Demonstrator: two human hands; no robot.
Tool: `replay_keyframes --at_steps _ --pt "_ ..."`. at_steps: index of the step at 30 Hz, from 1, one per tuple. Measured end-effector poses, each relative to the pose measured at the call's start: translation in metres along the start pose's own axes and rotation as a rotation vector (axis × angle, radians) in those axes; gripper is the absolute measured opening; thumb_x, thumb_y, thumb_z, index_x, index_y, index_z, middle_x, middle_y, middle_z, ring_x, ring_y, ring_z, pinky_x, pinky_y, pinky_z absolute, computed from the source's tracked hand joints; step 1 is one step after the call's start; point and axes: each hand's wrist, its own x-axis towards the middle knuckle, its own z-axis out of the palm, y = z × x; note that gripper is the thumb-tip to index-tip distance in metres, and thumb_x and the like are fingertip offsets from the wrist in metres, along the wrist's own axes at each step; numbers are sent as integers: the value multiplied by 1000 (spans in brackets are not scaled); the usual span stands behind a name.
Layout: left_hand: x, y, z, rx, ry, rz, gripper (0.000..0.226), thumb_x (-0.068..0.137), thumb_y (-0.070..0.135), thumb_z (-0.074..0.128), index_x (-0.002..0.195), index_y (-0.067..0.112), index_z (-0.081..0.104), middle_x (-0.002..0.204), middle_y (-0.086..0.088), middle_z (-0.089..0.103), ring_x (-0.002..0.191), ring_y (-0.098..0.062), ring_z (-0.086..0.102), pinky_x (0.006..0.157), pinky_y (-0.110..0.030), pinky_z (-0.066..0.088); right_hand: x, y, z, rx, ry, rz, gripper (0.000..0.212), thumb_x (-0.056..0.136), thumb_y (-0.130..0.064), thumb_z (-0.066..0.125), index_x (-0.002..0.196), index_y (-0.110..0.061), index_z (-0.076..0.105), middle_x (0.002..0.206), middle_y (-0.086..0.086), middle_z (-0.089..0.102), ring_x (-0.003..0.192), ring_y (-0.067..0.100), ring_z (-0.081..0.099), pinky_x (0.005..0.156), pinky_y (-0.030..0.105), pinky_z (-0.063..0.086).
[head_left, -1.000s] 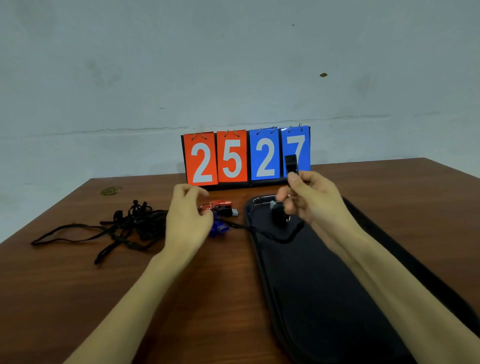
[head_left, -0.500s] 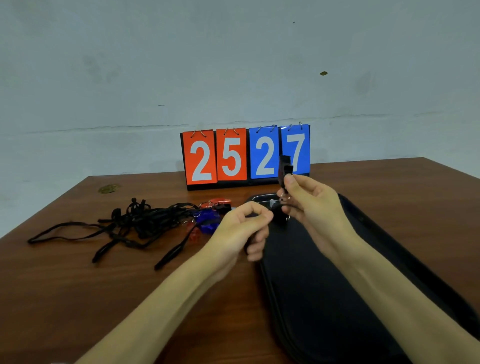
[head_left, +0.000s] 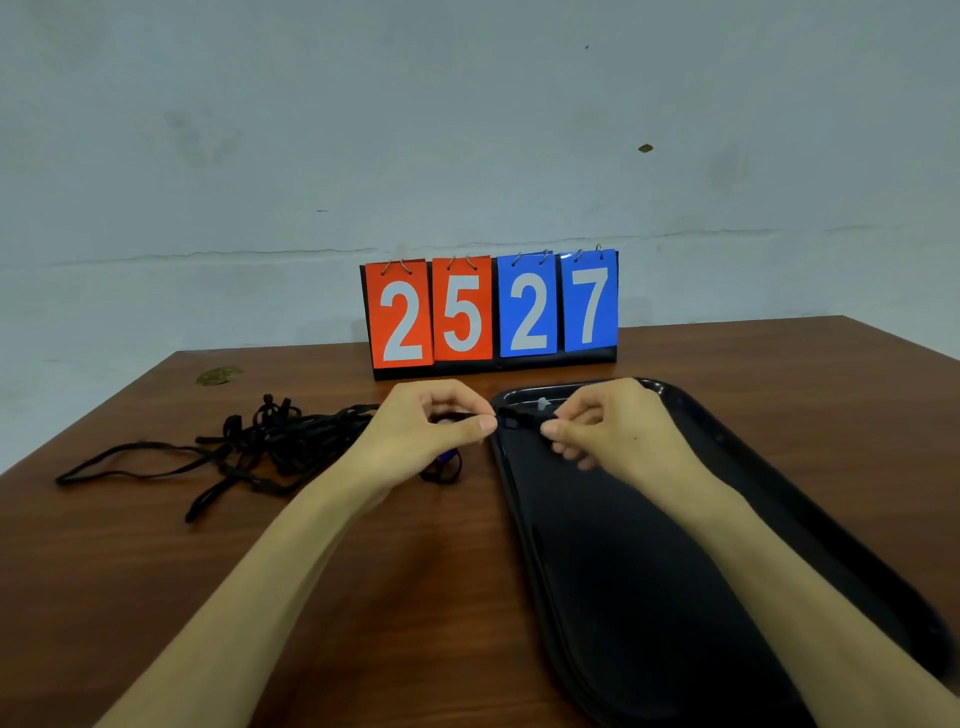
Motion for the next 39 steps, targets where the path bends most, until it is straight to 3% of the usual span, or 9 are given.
replay_keyframes --at_steps 5,10,13,16,20,25,31,36,39 --pt "0 0 -1 -6 8 85 6 85 18 65 83 23 68 86 9 70 85 0 63 74 -4 45 -7 -6 9 -9 -206 -131 9 85 -10 65 88 -19 65 78 2 71 74 12 71 74 29 59" --pt "0 -3 -2 -61 -9 63 13 86 24 61 86 15 70 75 9 68 71 1 61 61 -12 47 -15 -15 11 181 -369 -192 7 84 -5 64 84 -12 66 81 9 73 75 18 72 67 27 59" --pt "-1 -2 0 -71 -41 69 20 88 22 59 87 4 68 80 -2 67 74 -9 63 67 -16 50 -17 -20 9 324 -376 -210 8 84 -3 63 83 -11 65 79 9 73 72 18 71 64 25 58" --pt "-4 0 8 -105 -63 3 19 93 16 54 81 7 66 64 -1 57 52 -9 49 49 -19 38 -18 -23 7 430 -327 -203 11 85 -2 60 81 -11 64 73 6 72 68 16 70 62 25 58" --pt "-6 5 18 -245 -91 -123 30 97 22 47 69 13 55 44 3 47 35 -6 27 40 -23 19 -15 -21 6 471 -181 -186 6 84 -2 61 84 -8 64 71 7 71 64 14 68 60 23 58" --pt "-5 6 20 -304 -100 -110 26 97 25 45 98 2 58 55 -6 51 35 -10 26 41 -24 13 -11 -14 7 390 -12 -158 4 84 -8 65 87 -9 64 76 7 71 67 14 69 64 24 58" --pt "-2 2 23 -222 -106 -131 22 96 25 49 92 6 59 53 -6 53 31 -11 27 38 -19 17 -8 -6 12 138 205 -216 6 84 -18 67 88 -19 63 75 -5 68 70 2 66 69 18 56" --pt "-5 3 28 -96 -171 -48 16 93 22 54 89 8 59 51 -2 56 32 -11 37 33 -17 28 -8 -1 13 -78 330 -278 10 86 -18 65 95 -14 63 80 -7 63 73 2 60 71 16 50" --pt "-7 7 27 35 -58 84 14 90 21 60 83 11 66 55 6 60 44 -2 50 47 -10 39 -6 0 7 -231 314 -324 8 87 -19 64 94 -17 60 79 -10 58 70 -3 52 66 9 41"
